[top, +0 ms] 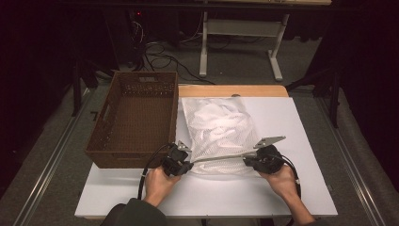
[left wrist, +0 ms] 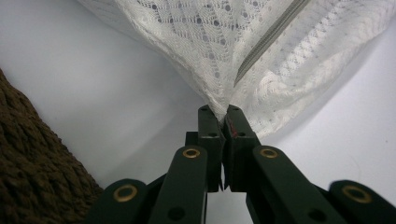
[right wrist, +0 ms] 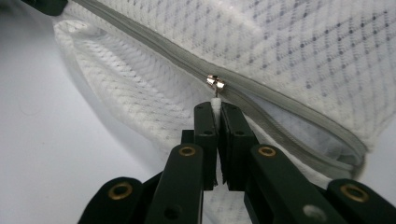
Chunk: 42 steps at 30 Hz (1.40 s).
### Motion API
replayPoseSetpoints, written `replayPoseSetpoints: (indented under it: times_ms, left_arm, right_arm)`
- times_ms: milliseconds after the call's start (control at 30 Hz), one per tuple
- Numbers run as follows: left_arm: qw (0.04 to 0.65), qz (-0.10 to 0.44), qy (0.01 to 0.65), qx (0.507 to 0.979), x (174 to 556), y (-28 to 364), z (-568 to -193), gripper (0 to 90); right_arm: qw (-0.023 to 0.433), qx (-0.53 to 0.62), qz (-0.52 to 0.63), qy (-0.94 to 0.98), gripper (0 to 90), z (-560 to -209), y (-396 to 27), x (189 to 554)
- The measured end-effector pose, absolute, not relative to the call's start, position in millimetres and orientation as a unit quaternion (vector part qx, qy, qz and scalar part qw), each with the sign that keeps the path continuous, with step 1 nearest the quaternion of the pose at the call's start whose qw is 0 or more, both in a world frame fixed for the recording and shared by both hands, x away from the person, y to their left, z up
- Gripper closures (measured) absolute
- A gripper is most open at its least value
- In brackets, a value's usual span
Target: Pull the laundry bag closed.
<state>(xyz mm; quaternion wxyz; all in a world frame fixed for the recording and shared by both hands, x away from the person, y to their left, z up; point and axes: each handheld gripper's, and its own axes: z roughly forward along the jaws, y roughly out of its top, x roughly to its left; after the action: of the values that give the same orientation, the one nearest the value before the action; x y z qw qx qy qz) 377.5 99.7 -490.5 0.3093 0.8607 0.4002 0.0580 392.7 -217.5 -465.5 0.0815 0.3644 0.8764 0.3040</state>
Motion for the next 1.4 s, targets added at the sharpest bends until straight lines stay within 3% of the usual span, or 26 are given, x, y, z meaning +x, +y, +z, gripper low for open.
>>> replayPoseSetpoints:
  times_ms: [1400]
  left_arm:
    - [0.304, 0.053, 0.401, 0.863, 379, 100, -493, 87.0]
  right_arm:
    - [0.09, 0.391, 0.31, 0.862, 87.4, -463, -242, 392]
